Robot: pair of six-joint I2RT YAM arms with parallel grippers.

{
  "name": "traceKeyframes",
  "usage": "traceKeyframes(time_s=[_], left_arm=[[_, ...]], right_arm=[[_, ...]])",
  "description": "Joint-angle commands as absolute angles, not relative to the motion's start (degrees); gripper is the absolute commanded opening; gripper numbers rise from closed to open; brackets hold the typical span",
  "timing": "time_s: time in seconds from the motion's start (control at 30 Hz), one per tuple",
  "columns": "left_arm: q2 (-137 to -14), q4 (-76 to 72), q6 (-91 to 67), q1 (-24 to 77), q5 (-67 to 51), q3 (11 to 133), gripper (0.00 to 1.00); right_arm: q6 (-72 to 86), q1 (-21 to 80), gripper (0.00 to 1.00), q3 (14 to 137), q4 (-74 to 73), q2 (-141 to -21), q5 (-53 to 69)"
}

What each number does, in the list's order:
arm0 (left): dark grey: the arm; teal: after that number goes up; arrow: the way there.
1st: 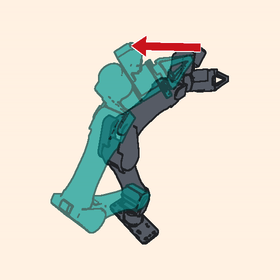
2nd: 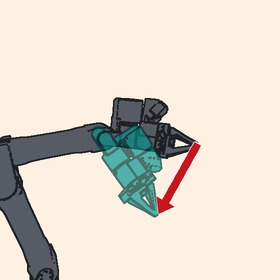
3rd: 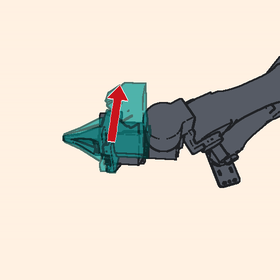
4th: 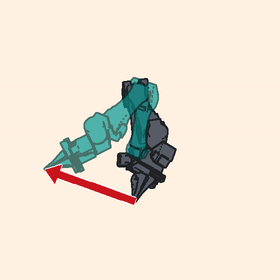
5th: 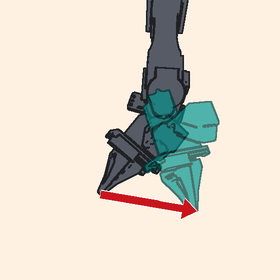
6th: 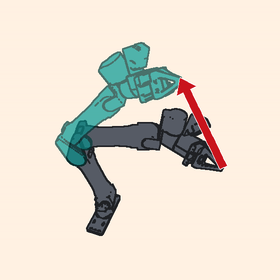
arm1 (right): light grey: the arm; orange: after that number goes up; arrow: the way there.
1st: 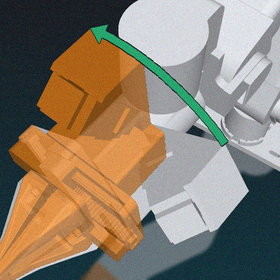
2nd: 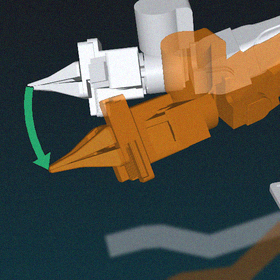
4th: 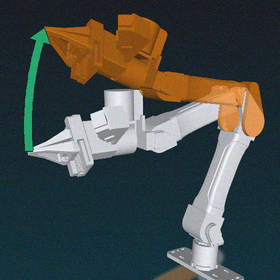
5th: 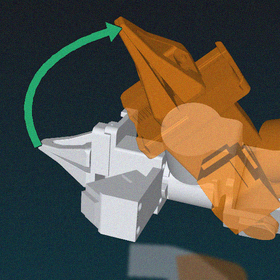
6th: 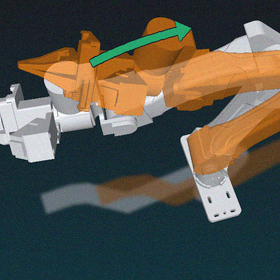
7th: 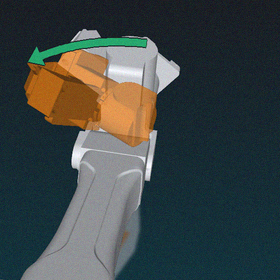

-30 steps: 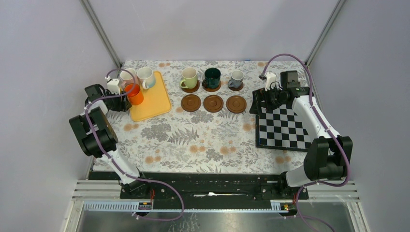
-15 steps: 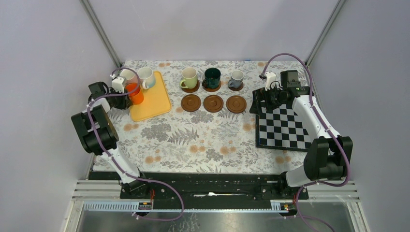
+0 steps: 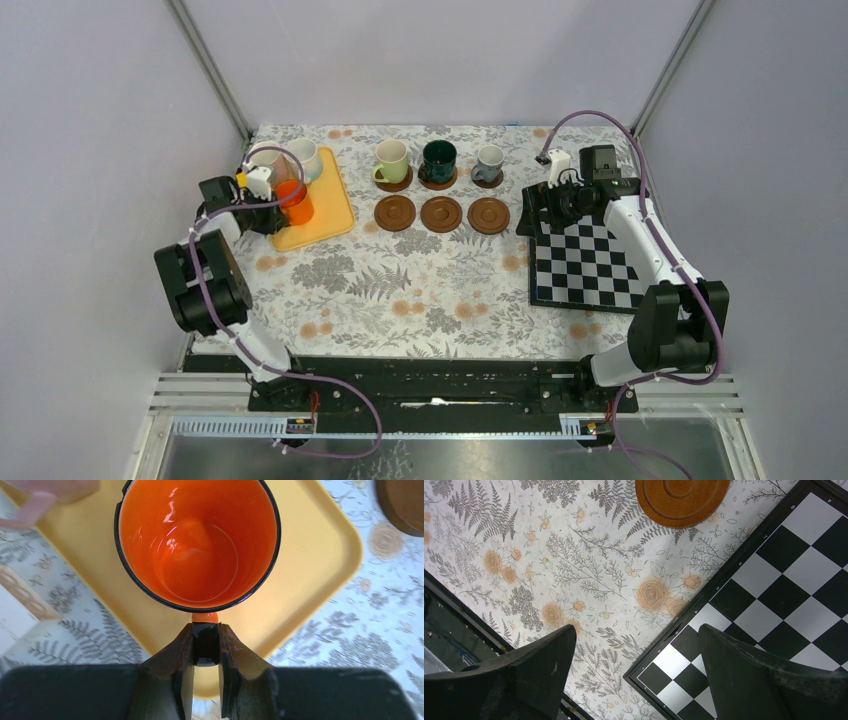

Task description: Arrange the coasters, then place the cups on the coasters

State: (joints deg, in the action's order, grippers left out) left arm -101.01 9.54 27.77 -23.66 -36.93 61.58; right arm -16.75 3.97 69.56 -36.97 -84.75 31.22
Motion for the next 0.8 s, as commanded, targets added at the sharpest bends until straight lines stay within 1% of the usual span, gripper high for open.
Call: traceKeyframes(time_s=[0.0, 0.33, 0.43, 0.6, 0.77], left_arm=[[-92.21, 6.51, 25.01, -22.74, -41.75, 58.4, 0.0], [-81.66, 8.49, 22.73, -19.47, -44.24, 52.79, 0.0], [-78.39, 10.61, 20.66, -14.95, -45.14, 53.49, 0.0], [-73.6, 11.52, 18.29, -4.68, -42.31, 53.18, 0.0], [-75.05, 12.28, 12.66, 3.33, -41.46, 56.93, 0.0]], right_arm=[[-17.24, 3.9, 0.98, 71.33, -36.8, -84.26, 33.57], [-16.81, 3.87, 0.98, 70.41, -35.58, -84.01, 33.84], [-15.68, 3.88, 0.98, 70.47, -35.16, -84.26, 33.16], [-12.36, 3.78, 0.98, 70.66, -34.11, -84.88, 31.94], [-9.24, 3.32, 0.98, 71.5, -33.35, -85.43, 28.95]])
